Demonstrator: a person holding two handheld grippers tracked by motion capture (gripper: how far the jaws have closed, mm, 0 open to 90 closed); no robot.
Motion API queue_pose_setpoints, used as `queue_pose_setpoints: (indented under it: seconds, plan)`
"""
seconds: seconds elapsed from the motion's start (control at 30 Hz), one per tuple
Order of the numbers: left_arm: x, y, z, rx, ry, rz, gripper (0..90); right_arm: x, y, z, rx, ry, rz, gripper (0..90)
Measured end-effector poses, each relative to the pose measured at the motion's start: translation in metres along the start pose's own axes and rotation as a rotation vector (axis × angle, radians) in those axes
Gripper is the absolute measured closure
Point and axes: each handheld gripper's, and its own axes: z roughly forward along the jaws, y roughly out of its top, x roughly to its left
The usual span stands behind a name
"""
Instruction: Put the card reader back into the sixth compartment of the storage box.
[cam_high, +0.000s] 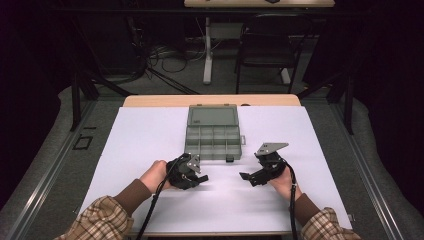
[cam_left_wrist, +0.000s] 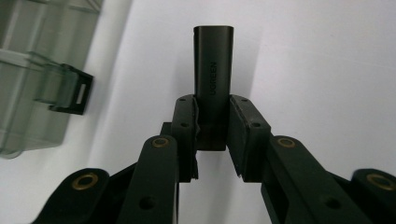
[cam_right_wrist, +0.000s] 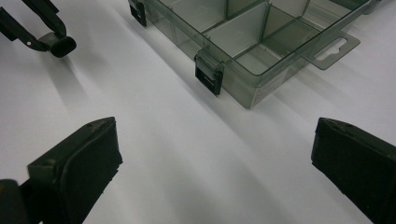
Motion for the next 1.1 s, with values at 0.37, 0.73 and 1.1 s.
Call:
queue_pose_setpoints:
  seconds: [0.37,0.73,1.1]
  plan:
    - [0.003,-0.008,-0.003,-0.132,0.049,-0.088,73.5,-0.001,-0.001,0.001,0.004,0.004,-0.001,0.4]
    - [0.002,-0.015,-0.003,-0.186,0.06,-0.132,73.6,0.001,-0.001,0.001,0.01,-0.008,-0.019,0.4]
    - [0.001,-0.016,-0.007,-0.208,0.088,-0.142,73.6,-0.001,-0.001,-0.001,0.0,-0.016,-0.018,0.3]
